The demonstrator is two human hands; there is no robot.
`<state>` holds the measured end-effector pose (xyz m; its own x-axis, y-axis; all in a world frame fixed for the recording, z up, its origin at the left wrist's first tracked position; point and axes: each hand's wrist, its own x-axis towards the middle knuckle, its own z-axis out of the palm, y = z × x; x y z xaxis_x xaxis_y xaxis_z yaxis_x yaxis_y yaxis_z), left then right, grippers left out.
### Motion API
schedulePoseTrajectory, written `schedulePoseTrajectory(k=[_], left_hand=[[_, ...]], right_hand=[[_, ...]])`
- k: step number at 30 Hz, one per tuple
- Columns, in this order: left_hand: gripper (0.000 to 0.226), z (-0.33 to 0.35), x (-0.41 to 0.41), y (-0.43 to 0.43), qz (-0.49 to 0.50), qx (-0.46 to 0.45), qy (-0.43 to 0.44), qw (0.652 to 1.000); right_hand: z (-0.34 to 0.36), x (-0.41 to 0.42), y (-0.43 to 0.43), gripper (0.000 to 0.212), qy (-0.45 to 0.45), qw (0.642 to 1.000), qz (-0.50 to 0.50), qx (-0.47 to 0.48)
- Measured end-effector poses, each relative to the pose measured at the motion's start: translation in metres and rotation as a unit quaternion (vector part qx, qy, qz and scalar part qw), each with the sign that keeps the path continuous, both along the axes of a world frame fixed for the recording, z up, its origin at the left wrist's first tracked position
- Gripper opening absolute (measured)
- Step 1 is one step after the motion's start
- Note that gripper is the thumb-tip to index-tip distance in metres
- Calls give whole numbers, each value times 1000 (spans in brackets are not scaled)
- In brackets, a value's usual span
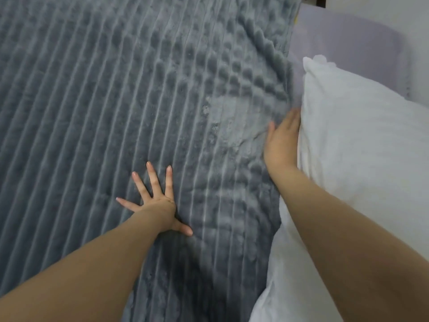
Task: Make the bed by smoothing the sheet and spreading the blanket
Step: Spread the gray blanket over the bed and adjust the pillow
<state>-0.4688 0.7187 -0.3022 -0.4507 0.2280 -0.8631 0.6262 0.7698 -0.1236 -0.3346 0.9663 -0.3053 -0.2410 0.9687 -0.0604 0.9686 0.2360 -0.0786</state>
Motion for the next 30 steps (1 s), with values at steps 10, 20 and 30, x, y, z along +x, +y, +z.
schedulePoseTrajectory(k=[10, 20, 30], left_hand=[[148, -2, 11, -32, -63, 158, 69, 983], [88, -2, 200, -220, -389, 382, -43, 837], [57, 37, 221, -344, -344, 327, -388, 790]], right_hand=[[-3, 83, -148, 60, -15, 999, 51, -10], [3, 170, -307, 56, -35, 988, 140, -55], [53, 278, -438, 76, -140, 895, 323, -274]])
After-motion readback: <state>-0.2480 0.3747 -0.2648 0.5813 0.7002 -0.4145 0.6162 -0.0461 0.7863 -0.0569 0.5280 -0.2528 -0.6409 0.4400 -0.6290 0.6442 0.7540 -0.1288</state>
